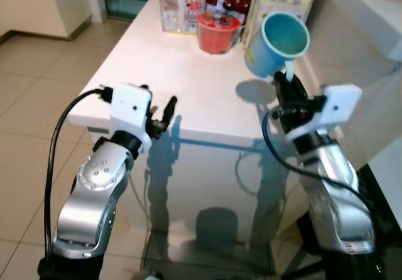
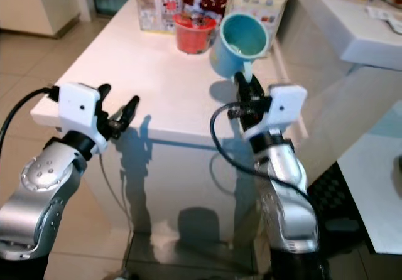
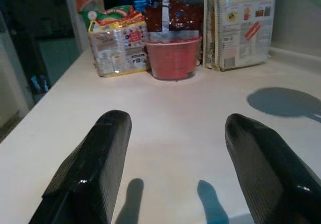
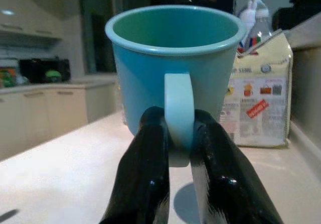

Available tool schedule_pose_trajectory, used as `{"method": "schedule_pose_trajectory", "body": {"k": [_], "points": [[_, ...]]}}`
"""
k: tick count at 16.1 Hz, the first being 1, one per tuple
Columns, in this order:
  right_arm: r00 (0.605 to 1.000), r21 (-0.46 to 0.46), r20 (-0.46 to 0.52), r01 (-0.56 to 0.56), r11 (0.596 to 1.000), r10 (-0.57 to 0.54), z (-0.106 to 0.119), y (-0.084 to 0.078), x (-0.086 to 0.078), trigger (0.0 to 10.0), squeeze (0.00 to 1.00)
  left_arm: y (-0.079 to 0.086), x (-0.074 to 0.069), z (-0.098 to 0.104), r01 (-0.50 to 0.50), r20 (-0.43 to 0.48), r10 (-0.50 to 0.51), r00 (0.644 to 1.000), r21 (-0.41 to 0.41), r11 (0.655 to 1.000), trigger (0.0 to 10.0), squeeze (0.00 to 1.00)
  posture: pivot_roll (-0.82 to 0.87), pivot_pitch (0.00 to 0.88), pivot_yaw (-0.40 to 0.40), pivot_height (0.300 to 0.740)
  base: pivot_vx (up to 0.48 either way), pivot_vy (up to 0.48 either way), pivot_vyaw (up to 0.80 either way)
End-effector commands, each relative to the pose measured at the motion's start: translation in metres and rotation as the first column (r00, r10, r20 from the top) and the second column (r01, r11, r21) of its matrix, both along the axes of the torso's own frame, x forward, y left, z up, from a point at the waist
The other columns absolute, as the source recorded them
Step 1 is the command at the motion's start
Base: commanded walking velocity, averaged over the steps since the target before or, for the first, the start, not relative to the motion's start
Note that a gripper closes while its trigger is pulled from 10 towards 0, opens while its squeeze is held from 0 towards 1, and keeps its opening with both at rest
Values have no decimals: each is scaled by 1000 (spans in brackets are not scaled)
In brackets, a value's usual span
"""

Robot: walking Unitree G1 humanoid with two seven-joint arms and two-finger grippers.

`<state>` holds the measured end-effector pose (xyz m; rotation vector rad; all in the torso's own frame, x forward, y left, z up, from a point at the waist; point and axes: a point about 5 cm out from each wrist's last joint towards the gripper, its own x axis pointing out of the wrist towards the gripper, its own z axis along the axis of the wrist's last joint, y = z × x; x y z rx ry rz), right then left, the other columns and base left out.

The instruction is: Setting the table

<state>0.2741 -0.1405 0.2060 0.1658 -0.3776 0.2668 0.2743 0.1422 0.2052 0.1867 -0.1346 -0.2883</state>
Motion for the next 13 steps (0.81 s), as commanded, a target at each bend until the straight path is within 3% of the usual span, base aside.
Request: {"method": "schedule_pose_trajectory", "body": {"k": [1, 2, 3, 7, 13], "points": [[1000, 0, 19, -13, 1000, 13, 3, -8, -10, 0, 0, 0, -3, 1, -2, 20, 1, 1000, 8, 1000, 10000, 0, 33, 0, -92, 740, 0, 0, 0], [999, -16, 18, -28, 999, 29, -4, -13, -20, 745, 0, 0, -4, 2, -5, 24, 4, 1000, 11, 1000, 10000, 0, 37, 0, -94, 740, 0, -274, 0], [999, -76, 12, -43, 996, 44, -14, -17, -31, 10000, 0, 1, -5, 3, -7, 29, 7, 1000, 6, 1000, 10000, 0, 41, 0, -96, 740, 0, -435, 0], [999, -134, -6, -47, 990, 46, -37, -25, -56, 10000, 0, 2, -6, -2, -15, 32, 15, 999, 11, 1000, 10000, 0, 33, 0, -101, 740, 0, -472, 0], [999, -114, -16, -48, 992, 46, -43, -27, -59, 10000, 0, -1, -7, -4, -5, 28, 5, 1000, 15, 1000, 10000, 0, 29, 0, -92, 740, 0, -472, 0]]}}
